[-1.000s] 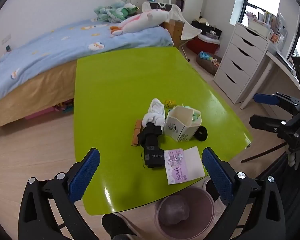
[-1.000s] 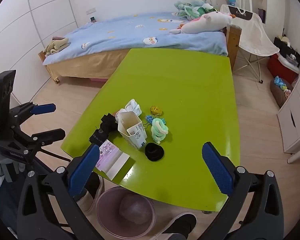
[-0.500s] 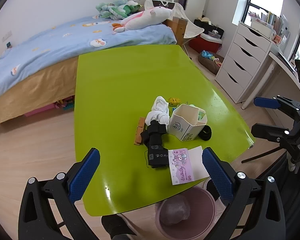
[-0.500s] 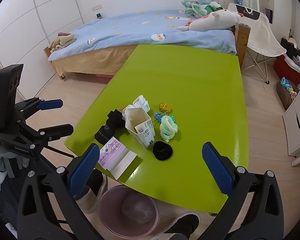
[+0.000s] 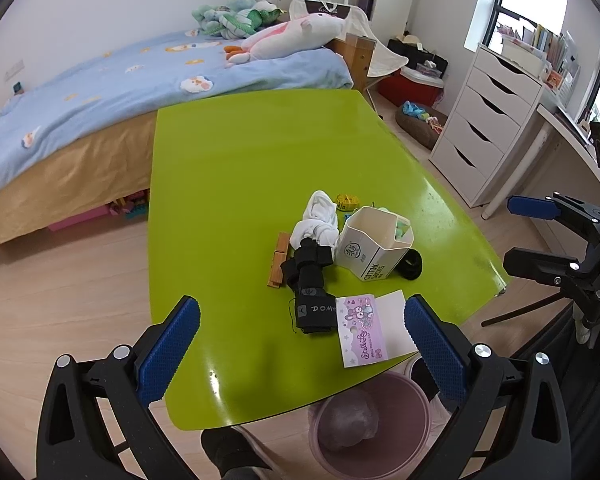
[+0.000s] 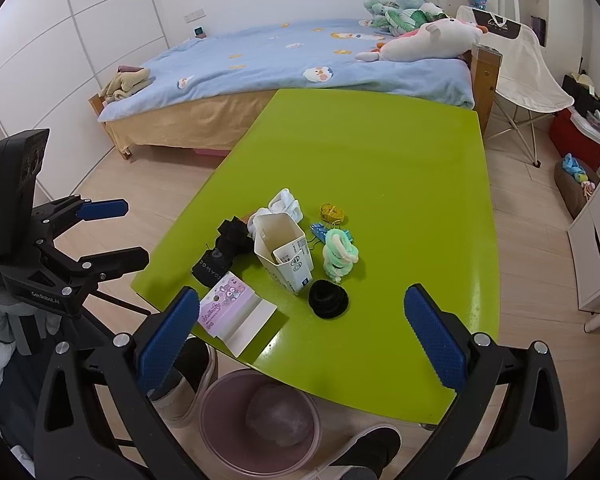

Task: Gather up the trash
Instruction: 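Move the left tool toward the pink-purple card on the table, then grasp the pink-purple card with the left tool and lift it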

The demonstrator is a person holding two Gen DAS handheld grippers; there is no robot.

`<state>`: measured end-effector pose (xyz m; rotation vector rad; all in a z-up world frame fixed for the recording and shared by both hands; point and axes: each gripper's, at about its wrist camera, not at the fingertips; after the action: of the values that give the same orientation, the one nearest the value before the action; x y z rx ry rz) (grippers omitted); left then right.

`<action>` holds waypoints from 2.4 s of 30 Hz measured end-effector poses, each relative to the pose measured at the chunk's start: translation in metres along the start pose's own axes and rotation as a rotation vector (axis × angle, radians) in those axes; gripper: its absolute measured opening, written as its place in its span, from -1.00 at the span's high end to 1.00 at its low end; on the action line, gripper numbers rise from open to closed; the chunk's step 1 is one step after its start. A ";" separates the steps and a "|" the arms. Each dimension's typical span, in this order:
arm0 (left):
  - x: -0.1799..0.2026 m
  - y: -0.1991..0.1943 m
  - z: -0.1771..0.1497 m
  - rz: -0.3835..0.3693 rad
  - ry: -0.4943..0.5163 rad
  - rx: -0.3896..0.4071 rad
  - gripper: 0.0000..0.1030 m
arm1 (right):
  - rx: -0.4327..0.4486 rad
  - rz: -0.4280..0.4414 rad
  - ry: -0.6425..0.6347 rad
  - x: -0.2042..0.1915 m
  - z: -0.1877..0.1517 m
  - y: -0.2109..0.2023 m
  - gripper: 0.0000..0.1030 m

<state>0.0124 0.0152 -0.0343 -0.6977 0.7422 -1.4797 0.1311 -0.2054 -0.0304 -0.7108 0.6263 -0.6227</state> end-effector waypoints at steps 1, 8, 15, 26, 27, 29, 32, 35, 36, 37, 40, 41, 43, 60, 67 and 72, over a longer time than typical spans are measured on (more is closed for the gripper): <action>0.000 0.000 0.000 -0.001 0.001 0.000 -0.89 | 0.000 0.000 0.000 0.000 0.000 0.000 -0.95; 0.001 0.000 -0.001 -0.004 0.001 0.000 -0.89 | -0.004 0.000 -0.001 -0.001 -0.001 0.000 -0.95; 0.002 -0.001 -0.001 -0.009 -0.001 0.004 -0.89 | -0.004 0.001 0.000 -0.002 -0.001 0.000 -0.94; 0.001 -0.001 -0.001 -0.009 0.000 0.002 -0.89 | -0.006 0.000 0.000 -0.001 -0.001 0.000 -0.95; 0.001 -0.001 -0.001 -0.010 0.000 0.002 -0.89 | -0.007 -0.001 0.000 -0.002 -0.001 0.000 -0.95; 0.001 -0.001 -0.001 -0.010 0.000 0.002 -0.89 | -0.007 -0.001 -0.001 -0.002 -0.001 0.001 -0.95; 0.001 -0.001 -0.001 -0.010 -0.002 0.001 -0.89 | -0.007 -0.001 0.000 -0.002 -0.001 0.001 -0.95; 0.003 0.000 -0.002 -0.013 0.001 -0.002 -0.89 | -0.008 -0.001 0.000 -0.002 -0.001 0.001 -0.95; 0.004 0.001 -0.003 -0.014 0.002 -0.005 -0.89 | -0.008 -0.002 -0.001 -0.002 -0.002 0.001 -0.95; 0.004 0.002 -0.003 -0.015 0.003 -0.007 -0.89 | -0.008 -0.002 -0.001 -0.002 -0.002 0.000 -0.95; 0.007 0.007 -0.005 -0.026 0.002 -0.024 -0.89 | -0.010 -0.002 -0.003 -0.002 -0.005 0.002 -0.95; 0.006 0.008 -0.004 -0.030 0.001 -0.029 -0.89 | -0.012 -0.002 -0.004 -0.002 -0.005 0.002 -0.95; 0.006 0.013 -0.003 -0.044 -0.002 -0.045 -0.89 | -0.016 -0.003 -0.006 -0.002 -0.007 0.002 -0.95; 0.017 0.075 -0.012 -0.185 -0.061 -0.272 -0.89 | -0.020 -0.005 0.000 0.002 -0.004 0.000 -0.94; 0.027 0.089 -0.014 -0.210 -0.037 -0.310 -0.89 | -0.021 -0.007 0.006 0.007 -0.006 -0.004 -0.94; 0.030 0.094 -0.014 -0.203 -0.007 -0.337 -0.59 | -0.023 -0.006 0.005 0.008 -0.007 -0.004 -0.94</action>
<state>0.0568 -0.0151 -0.1178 -1.0590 0.9500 -1.5497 0.1302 -0.2159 -0.0337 -0.7333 0.6371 -0.6237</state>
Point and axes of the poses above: each gripper's, at about its wrist camera, not at the fingertips, and y roughly the way its jaws point, x to its right, z to its top, and after that the axes turned 11 degrees about y, right-handed
